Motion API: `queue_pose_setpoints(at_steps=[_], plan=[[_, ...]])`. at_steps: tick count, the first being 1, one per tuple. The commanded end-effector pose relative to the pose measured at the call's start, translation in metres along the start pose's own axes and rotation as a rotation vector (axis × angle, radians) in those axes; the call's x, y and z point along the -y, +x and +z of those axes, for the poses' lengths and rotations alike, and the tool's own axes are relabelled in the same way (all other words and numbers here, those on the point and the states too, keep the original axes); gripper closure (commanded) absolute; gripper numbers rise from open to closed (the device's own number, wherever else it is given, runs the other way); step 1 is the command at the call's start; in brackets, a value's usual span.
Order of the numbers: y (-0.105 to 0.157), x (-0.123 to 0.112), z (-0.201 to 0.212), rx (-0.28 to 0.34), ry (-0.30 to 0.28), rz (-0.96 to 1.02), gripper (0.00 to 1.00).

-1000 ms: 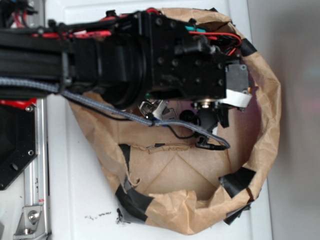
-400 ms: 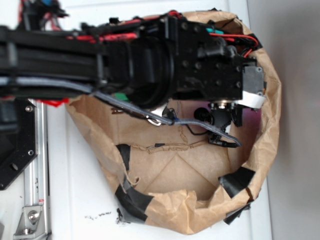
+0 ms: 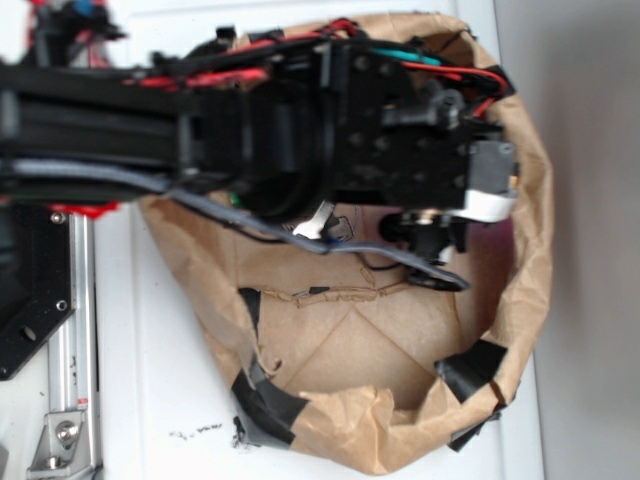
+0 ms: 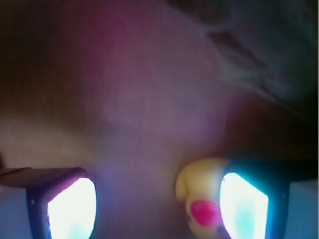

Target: Grab the yellow duck.

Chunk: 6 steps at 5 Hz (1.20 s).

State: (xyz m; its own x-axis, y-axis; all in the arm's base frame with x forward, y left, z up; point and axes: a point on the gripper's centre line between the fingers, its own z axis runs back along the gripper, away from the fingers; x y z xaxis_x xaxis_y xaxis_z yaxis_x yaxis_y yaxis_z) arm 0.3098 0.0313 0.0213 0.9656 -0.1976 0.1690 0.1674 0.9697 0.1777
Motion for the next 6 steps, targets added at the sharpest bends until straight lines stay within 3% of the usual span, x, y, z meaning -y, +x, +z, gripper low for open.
queue_pose_setpoints(at_steps=[1, 4, 5, 6], plan=[[-0.029, -0.019, 0.006, -0.049, 0.098, 0.105, 0.00], [-0.025, -0.022, 0.011, -0.018, 0.088, 0.123, 0.00], [-0.013, -0.010, 0.024, 0.033, 0.022, 0.068, 0.00], [-0.007, 0.009, 0.040, 0.064, -0.008, -0.004, 0.00]])
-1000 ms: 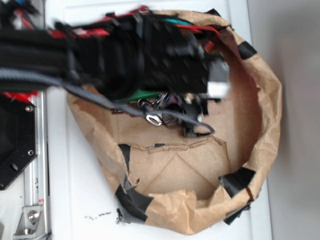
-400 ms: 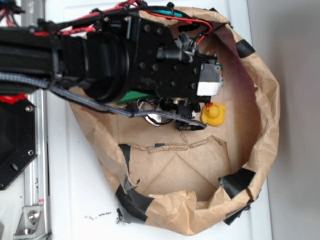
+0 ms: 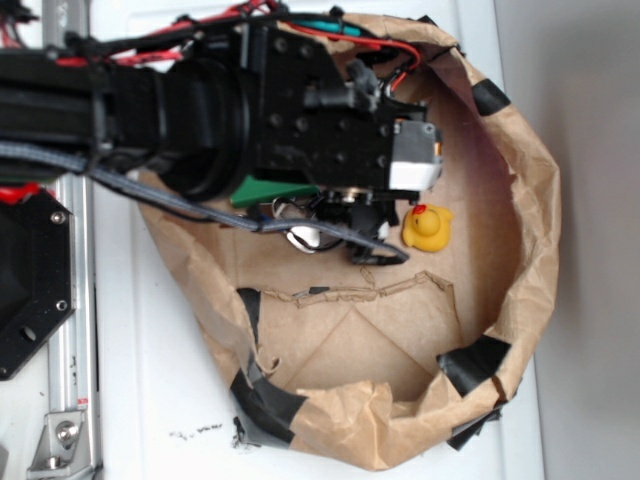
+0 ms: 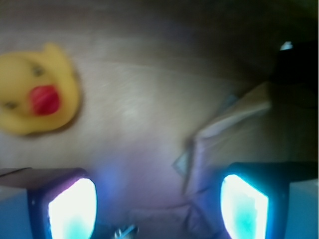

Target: Grab the yellow duck.

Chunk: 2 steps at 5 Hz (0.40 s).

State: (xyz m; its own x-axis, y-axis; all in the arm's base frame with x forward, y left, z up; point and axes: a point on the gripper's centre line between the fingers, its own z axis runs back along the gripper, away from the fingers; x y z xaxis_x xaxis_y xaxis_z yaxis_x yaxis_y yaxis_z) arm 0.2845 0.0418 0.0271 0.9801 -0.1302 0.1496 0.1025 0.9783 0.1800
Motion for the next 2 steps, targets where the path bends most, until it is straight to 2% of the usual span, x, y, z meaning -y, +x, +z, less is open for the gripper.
queue_pose_setpoints(at_steps=[1, 2], plan=[[0.024, 0.021, 0.042, 0.139, -0.057, -0.057, 0.00], [0.040, 0.020, 0.031, 0.142, -0.069, -0.045, 0.00]])
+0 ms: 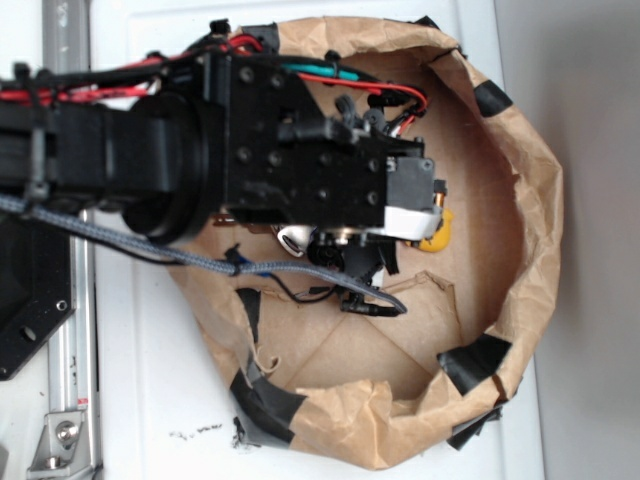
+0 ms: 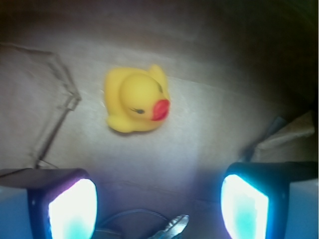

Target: Grab the yellow duck.

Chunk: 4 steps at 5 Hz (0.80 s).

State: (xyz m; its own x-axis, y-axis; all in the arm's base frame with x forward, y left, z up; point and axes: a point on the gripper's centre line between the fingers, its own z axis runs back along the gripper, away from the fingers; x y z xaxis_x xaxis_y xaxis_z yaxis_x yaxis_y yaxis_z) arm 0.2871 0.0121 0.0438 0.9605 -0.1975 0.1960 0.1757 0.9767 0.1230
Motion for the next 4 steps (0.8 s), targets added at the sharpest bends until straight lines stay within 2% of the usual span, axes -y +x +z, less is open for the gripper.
queue_pose_setpoints(at_steps=[1, 2, 3, 4], plan=[[0.037, -0.008, -0.002, 0.075, -0.002, 0.015, 0.00], [0.044, -0.008, -0.016, 0.057, -0.013, 0.009, 0.00], [0.040, -0.012, -0.019, 0.044, 0.003, 0.015, 0.00], [0.040, -0.016, -0.023, 0.031, -0.015, 0.024, 0.00]])
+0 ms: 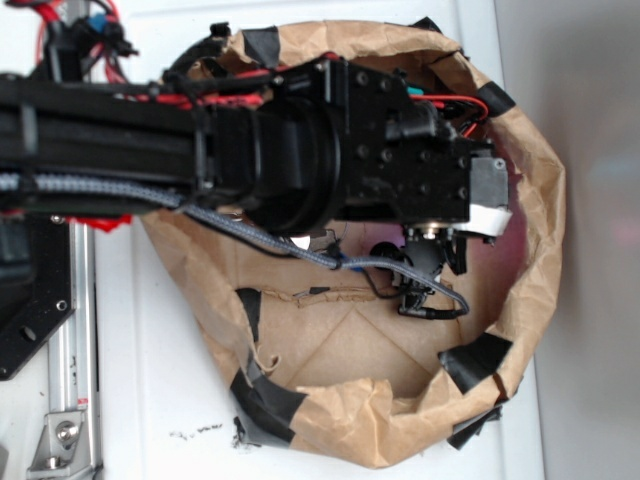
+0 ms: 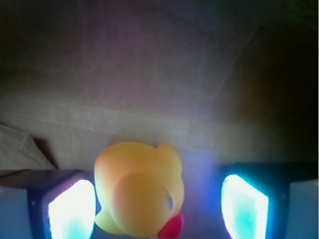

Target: Grab the yellow duck.

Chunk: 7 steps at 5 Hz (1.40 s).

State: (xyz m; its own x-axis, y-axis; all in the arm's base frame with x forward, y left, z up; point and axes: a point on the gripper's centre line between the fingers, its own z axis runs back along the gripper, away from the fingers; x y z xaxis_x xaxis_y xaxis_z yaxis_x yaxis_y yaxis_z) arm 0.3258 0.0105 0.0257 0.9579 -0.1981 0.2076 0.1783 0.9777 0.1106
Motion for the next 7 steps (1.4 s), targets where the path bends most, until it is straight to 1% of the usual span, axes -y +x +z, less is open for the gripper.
queue_pose_setpoints(at_steps=[1, 2, 3, 4, 5, 6, 7], plan=[[0.005, -0.009, -0.002, 0.002, -0.014, 0.010, 0.00], [0.002, -0.009, -0.004, 0.002, -0.024, 0.029, 1.00], [0.001, -0.010, -0.001, 0.014, -0.020, 0.036, 1.00], [-0.002, -0.010, -0.001, 0.014, -0.018, 0.040, 1.00], [-0.002, -0.009, 0.008, 0.024, -0.021, 0.048, 1.00], [-0.001, -0.007, 0.030, 0.023, -0.018, 0.065, 1.00], [-0.005, 0.014, 0.085, 0.021, -0.014, 0.100, 1.00]])
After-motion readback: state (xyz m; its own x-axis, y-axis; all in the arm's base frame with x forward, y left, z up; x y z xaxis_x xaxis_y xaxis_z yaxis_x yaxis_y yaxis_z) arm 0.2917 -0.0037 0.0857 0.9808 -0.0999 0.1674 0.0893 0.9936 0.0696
